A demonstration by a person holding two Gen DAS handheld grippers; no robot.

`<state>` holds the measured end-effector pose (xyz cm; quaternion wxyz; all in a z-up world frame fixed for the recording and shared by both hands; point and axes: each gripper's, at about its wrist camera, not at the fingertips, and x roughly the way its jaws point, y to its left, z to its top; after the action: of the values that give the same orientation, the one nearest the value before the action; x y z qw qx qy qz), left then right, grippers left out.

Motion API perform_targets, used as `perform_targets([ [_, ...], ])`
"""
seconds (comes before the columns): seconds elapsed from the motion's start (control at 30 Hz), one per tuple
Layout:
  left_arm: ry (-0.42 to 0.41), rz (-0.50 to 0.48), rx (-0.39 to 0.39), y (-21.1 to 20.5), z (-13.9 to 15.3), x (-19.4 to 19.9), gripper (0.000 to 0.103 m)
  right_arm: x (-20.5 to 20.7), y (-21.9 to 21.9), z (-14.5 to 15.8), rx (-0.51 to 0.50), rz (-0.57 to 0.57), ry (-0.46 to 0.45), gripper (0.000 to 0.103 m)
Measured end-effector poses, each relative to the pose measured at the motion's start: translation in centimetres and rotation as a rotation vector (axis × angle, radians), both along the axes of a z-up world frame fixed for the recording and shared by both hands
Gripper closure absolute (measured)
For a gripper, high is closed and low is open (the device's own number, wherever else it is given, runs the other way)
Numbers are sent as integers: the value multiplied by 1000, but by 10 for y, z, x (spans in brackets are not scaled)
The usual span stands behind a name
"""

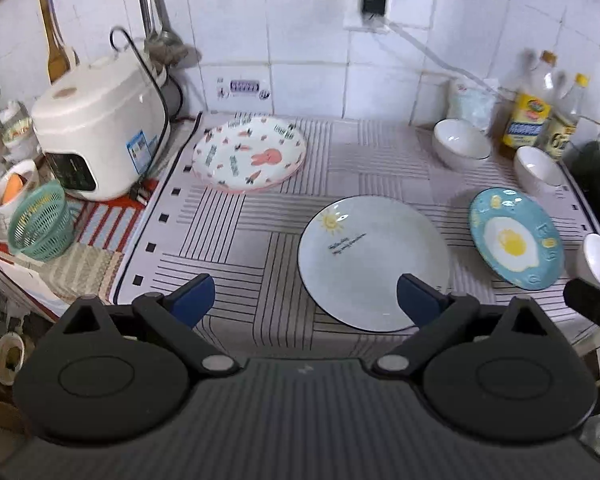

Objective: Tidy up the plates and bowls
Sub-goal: 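Grasp the rim of the white sun-print plate with the right gripper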

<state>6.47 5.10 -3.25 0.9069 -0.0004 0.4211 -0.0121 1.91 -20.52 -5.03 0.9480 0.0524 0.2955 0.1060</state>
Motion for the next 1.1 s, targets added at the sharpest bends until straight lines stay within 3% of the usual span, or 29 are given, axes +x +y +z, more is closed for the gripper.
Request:
perform_targets([
  [0.13,40,12,-19,9,-33,29,12,42,13,-44,-40,77,80,11],
  [0.2,91,14,-58,13,-54,44,15,57,14,-65,-10,95,114,15],
  [0.3,138,14,-60,13,-83,62,15,79,15,-93,38,94,183,29],
  [0.43,164,-3,-83,14,-113,82,18,98,15,-128,69,83,254,41],
  [0.53,222,25,-135,20,-132,96,29,105,15,-141,102,91,296,48],
  [0.63,259,39,-172,24,-144,105,30,112,13,-148,132,76,324,57],
  [0.73,256,44,-157,22,-151,110,31,118,10,-154,166,75,337,63],
  [0.8,263,24,-152,19,-154,115,38,121,7,-157,170,72,339,67],
  [0.87,276,9,-135,15,-157,118,57,123,4,-160,175,53,353,82],
  [0.93,285,4,-127,14,-161,122,69,125,-2,-163,210,39,366,84],
  [1.1,285,14,-215,18,-169,120,70,124,-2,-169,243,18,368,85],
])
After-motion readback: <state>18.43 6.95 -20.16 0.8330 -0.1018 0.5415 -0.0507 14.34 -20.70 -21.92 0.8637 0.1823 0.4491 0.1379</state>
